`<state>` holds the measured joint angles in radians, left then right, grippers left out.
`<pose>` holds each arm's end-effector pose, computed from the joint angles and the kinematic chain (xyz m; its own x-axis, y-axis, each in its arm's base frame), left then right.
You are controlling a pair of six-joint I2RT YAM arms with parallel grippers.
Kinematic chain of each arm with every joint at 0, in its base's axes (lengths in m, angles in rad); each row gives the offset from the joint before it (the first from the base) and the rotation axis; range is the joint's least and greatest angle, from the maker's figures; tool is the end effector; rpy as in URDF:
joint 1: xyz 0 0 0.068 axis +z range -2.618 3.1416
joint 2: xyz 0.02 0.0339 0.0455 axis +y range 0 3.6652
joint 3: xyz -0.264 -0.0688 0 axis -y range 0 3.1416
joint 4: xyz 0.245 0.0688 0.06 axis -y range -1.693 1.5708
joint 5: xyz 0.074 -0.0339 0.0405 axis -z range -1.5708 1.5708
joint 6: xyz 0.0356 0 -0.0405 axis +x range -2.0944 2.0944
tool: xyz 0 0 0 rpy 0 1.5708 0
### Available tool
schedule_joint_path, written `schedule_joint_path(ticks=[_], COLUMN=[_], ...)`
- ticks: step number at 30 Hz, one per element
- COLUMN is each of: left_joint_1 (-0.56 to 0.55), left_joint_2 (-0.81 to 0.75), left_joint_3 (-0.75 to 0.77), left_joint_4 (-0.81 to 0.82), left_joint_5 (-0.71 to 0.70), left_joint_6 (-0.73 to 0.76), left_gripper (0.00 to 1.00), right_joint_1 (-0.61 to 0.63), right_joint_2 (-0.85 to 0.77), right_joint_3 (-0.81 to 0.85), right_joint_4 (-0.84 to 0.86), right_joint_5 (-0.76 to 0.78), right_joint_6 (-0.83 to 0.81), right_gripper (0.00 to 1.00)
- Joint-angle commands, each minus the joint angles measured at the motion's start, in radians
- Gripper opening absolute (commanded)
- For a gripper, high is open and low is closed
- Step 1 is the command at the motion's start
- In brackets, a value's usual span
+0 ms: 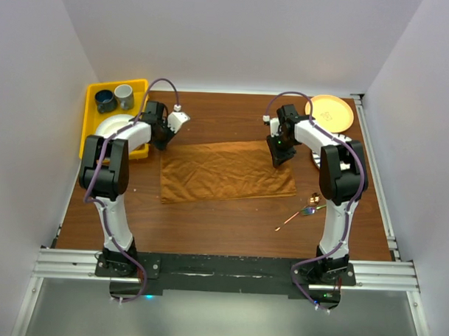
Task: Fold the napkin into a case and place the utensils inside
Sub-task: Smooth out the rectangle-folded napkin at the center of the board, then pick up the rectangle-folded napkin from the center of the board.
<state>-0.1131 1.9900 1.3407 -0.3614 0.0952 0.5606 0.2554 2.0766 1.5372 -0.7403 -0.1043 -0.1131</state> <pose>0.4140 -0.0504 0.1616 -0.6265 0.6039 -0.4928 0.5852 0.7820 0.2143 0.4058 0.1098 0.1653 -0.8893 -0.3482 -0.2964 -0.3830 0.9213 0.0667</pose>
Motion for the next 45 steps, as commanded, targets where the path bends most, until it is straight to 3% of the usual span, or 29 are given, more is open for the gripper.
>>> schedule_joint_path(ticks=[1,6,9,13,17,22,33,45], left_joint_1=[0.010,-0.007,-0.007,0.000,0.004,0.006,0.007,0.009], left_joint_2=[-0.048,-0.242,-0.339,-0.454,-0.566,-0.672,-0.642,-0.635], left_joint_3=[0.026,0.011,-0.029,-0.153,-0.268,-0.386,-0.397,-0.406], left_joint_4=[-0.008,-0.023,-0.050,-0.037,-0.019,0.067,0.122,0.145], left_joint_5=[0.021,0.228,0.238,0.149,0.100,0.107,0.135,0.130], left_joint_6=[0.019,-0.068,-0.131,-0.264,-0.410,-0.446,-0.459,-0.450], left_gripper=[0.21,0.42,0.48,0.50,0.49,0.50,0.54,0.54], right_joint_1=[-0.001,-0.002,-0.002,-0.001,-0.004,-0.036,-0.108,-0.107], right_joint_2=[0.030,-0.009,-0.045,-0.105,-0.145,-0.147,-0.093,-0.047], right_joint_3=[-0.015,0.007,0.035,0.060,0.052,0.011,-0.049,-0.092], right_joint_4=[-0.013,-0.030,-0.047,-0.070,-0.071,-0.053,-0.028,-0.010], right_joint_5=[0.018,-0.049,-0.098,-0.123,-0.043,0.066,0.101,-0.009], right_joint_6=[-0.005,0.001,0.006,0.007,0.007,0.001,-0.005,0.041], right_gripper=[0.30,0.33,0.36,0.38,0.41,0.41,0.40,0.38])
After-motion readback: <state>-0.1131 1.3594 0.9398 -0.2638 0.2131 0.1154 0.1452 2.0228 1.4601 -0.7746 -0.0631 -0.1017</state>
